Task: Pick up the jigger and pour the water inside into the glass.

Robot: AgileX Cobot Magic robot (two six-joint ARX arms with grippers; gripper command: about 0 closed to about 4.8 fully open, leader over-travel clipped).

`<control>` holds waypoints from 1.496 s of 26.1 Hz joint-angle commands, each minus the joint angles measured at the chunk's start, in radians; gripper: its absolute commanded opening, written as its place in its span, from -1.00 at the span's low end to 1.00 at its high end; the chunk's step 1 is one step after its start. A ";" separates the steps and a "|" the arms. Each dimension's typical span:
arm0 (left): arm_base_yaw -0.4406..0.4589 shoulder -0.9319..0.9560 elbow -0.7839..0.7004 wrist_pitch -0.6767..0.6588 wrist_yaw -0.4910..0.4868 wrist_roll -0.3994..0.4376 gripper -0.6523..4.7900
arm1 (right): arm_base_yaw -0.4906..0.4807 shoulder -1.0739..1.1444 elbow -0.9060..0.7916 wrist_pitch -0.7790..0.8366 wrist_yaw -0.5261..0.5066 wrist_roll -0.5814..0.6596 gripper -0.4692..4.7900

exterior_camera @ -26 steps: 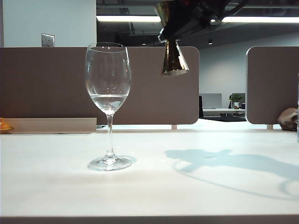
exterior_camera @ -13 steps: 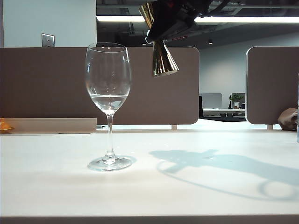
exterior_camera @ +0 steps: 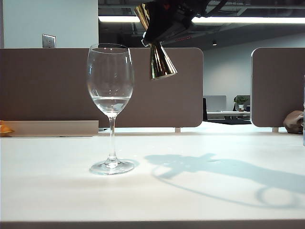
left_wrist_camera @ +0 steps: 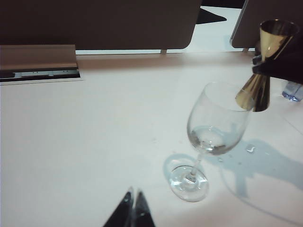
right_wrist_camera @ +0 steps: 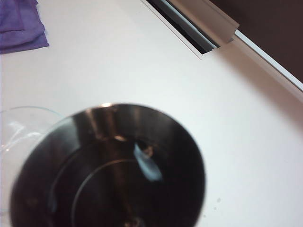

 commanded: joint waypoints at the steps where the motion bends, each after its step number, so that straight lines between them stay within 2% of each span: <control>1: 0.001 0.001 0.003 0.010 0.142 0.006 -0.72 | 0.010 -0.003 0.007 0.018 0.013 -0.031 -0.83; 3: 0.001 0.001 0.003 0.010 0.195 0.006 -0.70 | 0.010 -0.003 0.007 0.017 0.013 -0.031 -0.83; 7: 0.001 0.001 0.003 0.010 0.190 0.006 -0.68 | 0.011 -0.003 0.007 0.018 0.051 -0.057 -0.83; 14: 0.001 0.001 0.003 0.010 0.192 0.005 -0.68 | 0.011 -0.003 0.007 0.018 0.055 -0.077 -0.83; 35: 0.001 0.001 0.003 0.010 0.192 0.006 -0.68 | 0.010 -0.003 0.007 0.034 0.141 -0.080 -0.83; 39: 0.001 0.001 0.003 0.010 0.192 0.005 -0.68 | 0.011 -0.003 0.007 0.040 0.187 -0.108 -0.83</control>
